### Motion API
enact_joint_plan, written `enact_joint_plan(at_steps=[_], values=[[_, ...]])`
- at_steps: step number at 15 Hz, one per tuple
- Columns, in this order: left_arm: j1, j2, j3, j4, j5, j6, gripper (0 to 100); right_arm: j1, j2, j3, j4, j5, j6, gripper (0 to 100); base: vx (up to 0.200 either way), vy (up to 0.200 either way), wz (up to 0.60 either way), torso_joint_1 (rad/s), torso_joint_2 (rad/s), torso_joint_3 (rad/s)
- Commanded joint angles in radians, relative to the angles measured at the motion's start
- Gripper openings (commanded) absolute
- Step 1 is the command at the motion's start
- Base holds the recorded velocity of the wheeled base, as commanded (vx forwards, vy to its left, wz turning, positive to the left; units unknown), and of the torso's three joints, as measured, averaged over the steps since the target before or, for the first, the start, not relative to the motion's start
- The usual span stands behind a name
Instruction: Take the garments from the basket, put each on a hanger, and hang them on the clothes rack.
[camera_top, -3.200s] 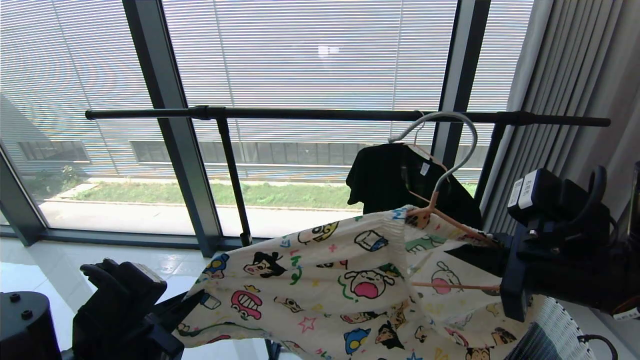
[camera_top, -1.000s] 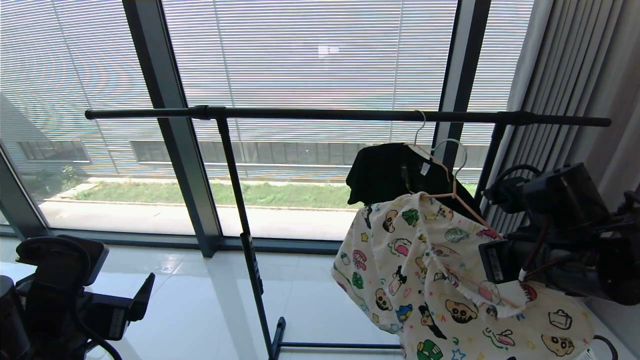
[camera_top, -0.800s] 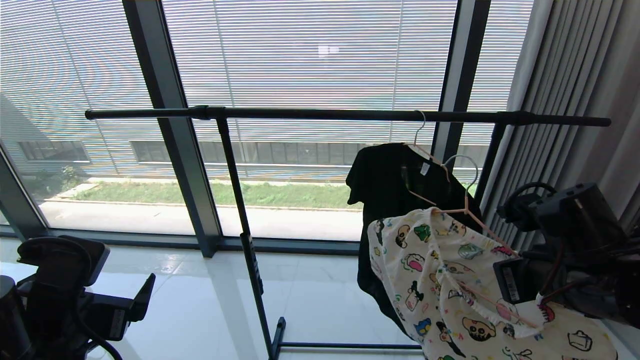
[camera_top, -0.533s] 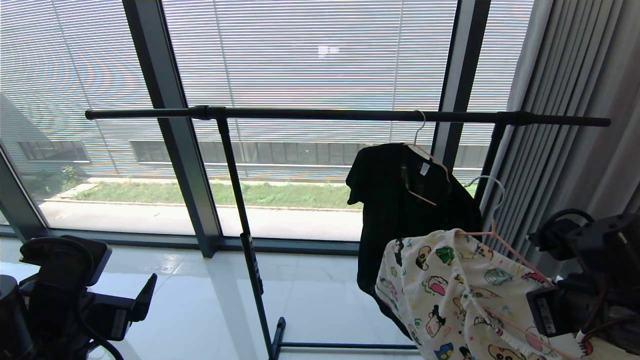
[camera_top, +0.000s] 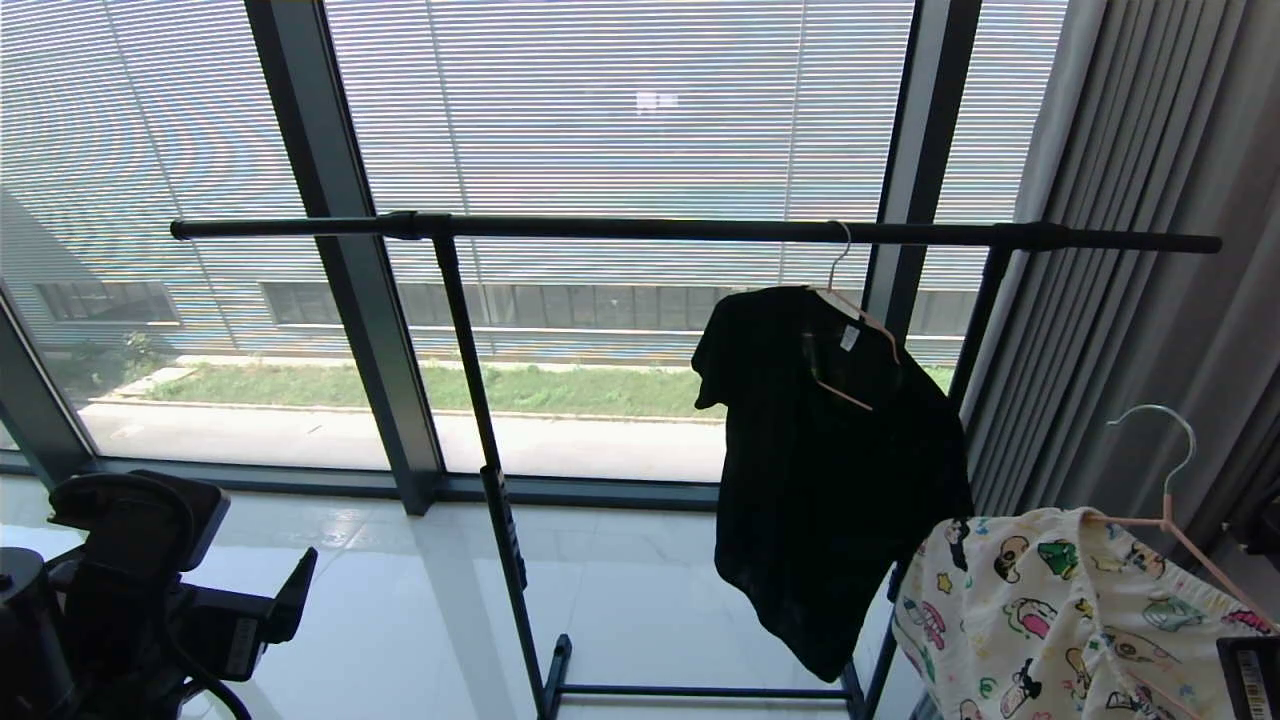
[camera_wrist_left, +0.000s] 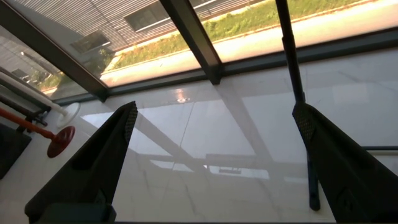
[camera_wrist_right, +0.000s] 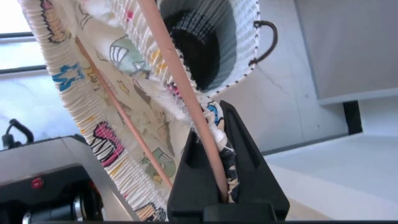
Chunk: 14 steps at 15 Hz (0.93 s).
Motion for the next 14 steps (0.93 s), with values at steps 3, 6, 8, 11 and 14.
enact_joint_plan(at_steps=[3,6,8,11,14], values=[[0.0,0.002,-0.003,-0.001,0.001,0.0,100,-0.185,0.068,-0.036,-0.136,0.004,-0.103,0,0.0,0.0,0.0,0.0,0.0,0.0],[-0.002,0.002,-0.005,-0.001,0.0,0.0,100,-0.17,0.123,-0.193,-0.142,0.092,-0.113,0,0.0,0.0,0.0,0.0,0.0,0.0],[-0.003,0.002,-0.009,-0.001,0.0,0.002,100,-0.15,0.146,-0.265,-0.14,0.124,-0.165,0,0.0,0.0,0.0,0.0,0.0,0.0],[-0.003,0.002,-0.012,0.001,0.0,0.002,100,-0.113,0.179,-0.329,-0.14,0.124,-0.185,0,0.0,0.0,0.0,0.0,0.0,0.0],[-0.003,0.002,-0.012,-0.001,0.0,0.002,100,-0.078,0.211,-0.397,-0.14,0.124,-0.185,0,0.0,0.0,0.0,0.0,0.0,0.0]])
